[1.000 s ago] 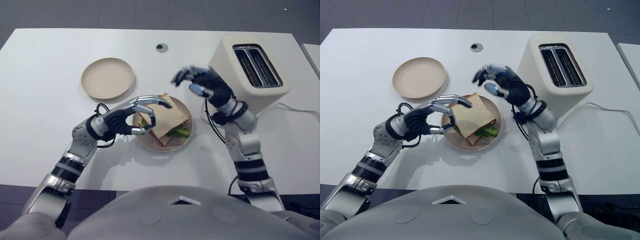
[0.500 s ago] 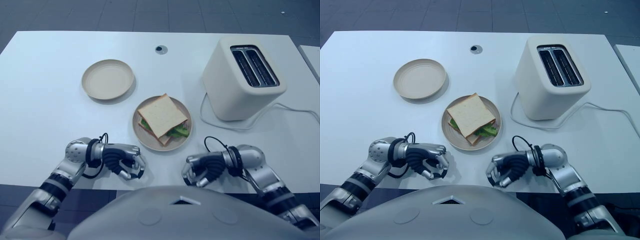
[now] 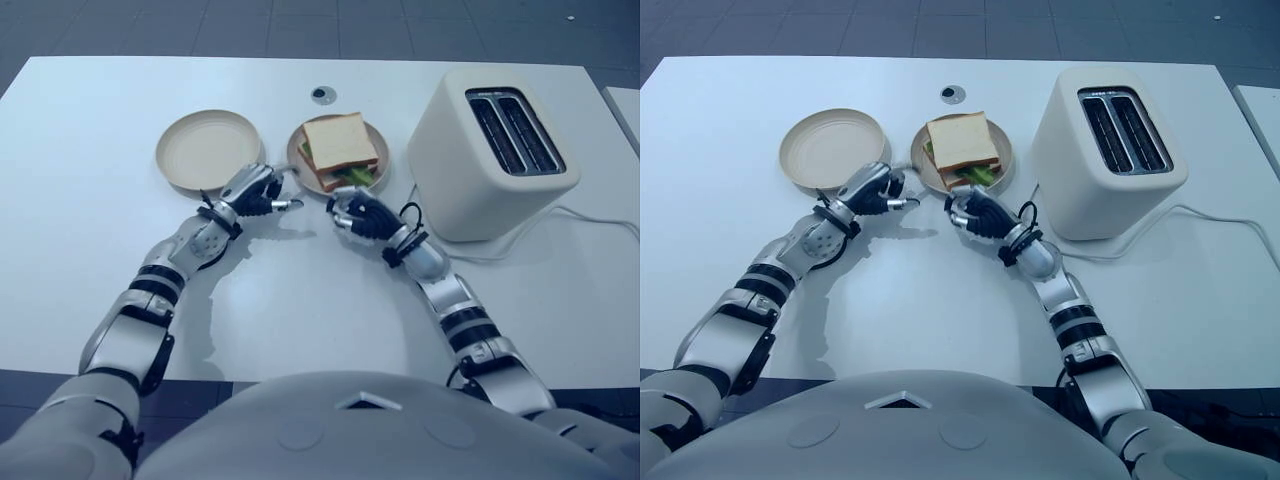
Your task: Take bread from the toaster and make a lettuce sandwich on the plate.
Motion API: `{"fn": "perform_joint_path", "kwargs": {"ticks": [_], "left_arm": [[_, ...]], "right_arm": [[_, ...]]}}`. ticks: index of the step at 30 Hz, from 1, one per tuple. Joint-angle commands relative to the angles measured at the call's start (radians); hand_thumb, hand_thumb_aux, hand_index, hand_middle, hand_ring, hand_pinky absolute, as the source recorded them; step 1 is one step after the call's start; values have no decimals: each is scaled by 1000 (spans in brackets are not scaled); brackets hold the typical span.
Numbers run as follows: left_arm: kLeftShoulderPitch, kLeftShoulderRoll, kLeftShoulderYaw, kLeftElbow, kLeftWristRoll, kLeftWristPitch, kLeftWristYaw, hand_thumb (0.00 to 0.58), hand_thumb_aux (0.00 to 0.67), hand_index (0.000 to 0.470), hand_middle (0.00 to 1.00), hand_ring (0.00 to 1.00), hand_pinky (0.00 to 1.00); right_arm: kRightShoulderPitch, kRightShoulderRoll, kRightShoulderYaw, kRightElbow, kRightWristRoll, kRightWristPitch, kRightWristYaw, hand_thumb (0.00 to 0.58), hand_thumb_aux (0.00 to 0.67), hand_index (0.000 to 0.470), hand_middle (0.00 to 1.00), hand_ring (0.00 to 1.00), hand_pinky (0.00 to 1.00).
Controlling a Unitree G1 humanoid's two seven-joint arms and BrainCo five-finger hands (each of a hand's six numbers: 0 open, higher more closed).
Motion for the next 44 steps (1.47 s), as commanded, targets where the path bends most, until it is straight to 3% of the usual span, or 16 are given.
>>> {"fn": "perform_joint_path", "kwargs": {"ticks": [1,2,3,8,13,26,44], "left_arm": [[14,-58,56,-7,-266,-192,-70,0,0,0,0,0,0],[28,-69,65,-42,-388,-227,-127,0,0,0,0,0,0],[45,-73,68,-100,-522,-248,-183,0,0,0,0,0,0],[146,-50,69,-514,-1031,-171,-375,0,0,0,0,0,0],[201,-53,104,-638,-1113,-98,-507,0,0,0,0,0,0],[217,-153,202,-617,-1050,-30,-676,0,0,0,0,0,0],[204,-223,285,-589,-1001,-3,-733,0,0,0,0,0,0]], "right_arm": [[-18,30,-72,-52,44,-39,-96,0,0,0,988,988,988],[-13,36,-93,-92,57,-39,-116,0,0,0,427,427,427],[-6,42,-117,-144,67,-39,-142,0,0,0,0,0,0],[49,75,-210,-396,93,-101,-243,0,0,0,0,0,0],[72,89,-222,-433,121,-104,-250,0,0,0,0,0,0],[70,93,-217,-414,100,-103,-240,0,0,0,0,0,0],[57,110,-214,-401,89,-103,-255,0,0,0,0,0,0]]}}
